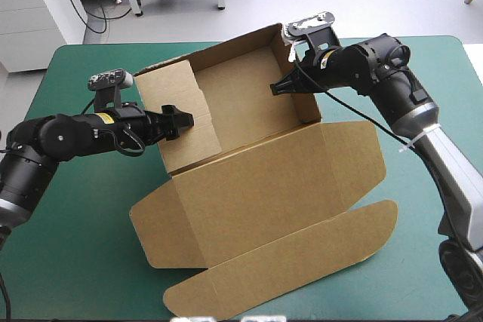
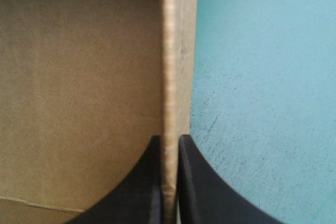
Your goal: Fold the box
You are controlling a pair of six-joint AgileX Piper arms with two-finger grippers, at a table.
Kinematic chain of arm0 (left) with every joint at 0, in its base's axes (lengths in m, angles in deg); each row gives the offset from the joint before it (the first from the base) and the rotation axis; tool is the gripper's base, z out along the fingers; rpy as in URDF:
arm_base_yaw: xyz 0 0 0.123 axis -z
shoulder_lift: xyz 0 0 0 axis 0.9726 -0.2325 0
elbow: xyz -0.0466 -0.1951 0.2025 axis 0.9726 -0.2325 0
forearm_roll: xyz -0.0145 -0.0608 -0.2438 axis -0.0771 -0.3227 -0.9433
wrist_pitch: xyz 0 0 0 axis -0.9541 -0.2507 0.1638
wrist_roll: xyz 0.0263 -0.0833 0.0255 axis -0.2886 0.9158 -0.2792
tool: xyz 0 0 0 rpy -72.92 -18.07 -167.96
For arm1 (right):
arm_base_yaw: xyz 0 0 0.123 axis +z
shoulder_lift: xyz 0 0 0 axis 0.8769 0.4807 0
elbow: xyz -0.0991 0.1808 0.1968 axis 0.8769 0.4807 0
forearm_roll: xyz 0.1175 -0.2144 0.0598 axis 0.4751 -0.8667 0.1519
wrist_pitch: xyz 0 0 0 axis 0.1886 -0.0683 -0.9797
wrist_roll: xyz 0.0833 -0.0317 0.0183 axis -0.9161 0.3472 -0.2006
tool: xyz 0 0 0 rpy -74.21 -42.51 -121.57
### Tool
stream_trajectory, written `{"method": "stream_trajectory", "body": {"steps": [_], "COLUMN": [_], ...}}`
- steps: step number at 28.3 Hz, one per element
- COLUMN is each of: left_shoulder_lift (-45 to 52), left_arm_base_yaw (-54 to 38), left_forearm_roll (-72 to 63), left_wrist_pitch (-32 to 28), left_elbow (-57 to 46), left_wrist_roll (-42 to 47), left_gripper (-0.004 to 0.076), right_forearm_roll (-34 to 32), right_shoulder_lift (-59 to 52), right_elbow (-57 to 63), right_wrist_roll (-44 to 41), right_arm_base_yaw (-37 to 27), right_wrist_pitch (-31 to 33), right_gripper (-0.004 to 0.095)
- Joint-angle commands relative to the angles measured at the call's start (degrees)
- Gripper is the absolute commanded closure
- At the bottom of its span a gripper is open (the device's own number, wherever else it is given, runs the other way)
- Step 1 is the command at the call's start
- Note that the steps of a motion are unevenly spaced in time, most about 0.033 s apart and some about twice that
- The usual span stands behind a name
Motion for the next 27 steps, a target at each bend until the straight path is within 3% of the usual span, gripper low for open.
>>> {"method": "stream_trajectory", "body": {"steps": [1,3,8,20,22,24,27], "left_shoulder_lift": [0.77,0.53,-0.37,-2.75,-2.75,-2.84,-3.19], "left_arm_base_yaw": [3.74,4.85,5.24,7.03,7.03,7.03,7.03], "left_forearm_roll": [8.41,12.99,12.57,12.89,12.89,13.02,13.02], "left_wrist_pitch": [-4.44,-5.28,-6.32,-7.08,-7.08,-7.08,-8.13], "left_elbow": [1.85,1.85,1.74,1.74,1.74,1.74,1.74], "left_wrist_roll": [11.56,17.73,20.76,24.11,24.11,24.11,23.88], "left_gripper": [0.0105,0.0105,0.0105,0.0132,0.0204,0.0335,0.0633], "right_forearm_roll": [-1.89,-7.20,-15.46,-16.70,-17.00,-17.57,-17.57], "right_shoulder_lift": [-3.52,-4.46,-5.26,-5.26,-5.26,-5.26,-5.26], "right_elbow": [-1.57,-1.68,-1.79,-2.19,-2.19,-2.19,-2.19], "right_wrist_roll": [-3.87,-6.71,-12.28,-13.06,-13.32,-13.56,-13.67], "right_arm_base_yaw": [3.25,5.68,8.83,8.96,8.96,8.96,8.96], "right_wrist_pitch": [-6.11,-6.98,-8.10,-8.22,-8.22,-8.09,-8.09], "right_gripper": [0.0908,0.0908,0.0908,0.0908,0.0908,0.0908,0.0908]}}
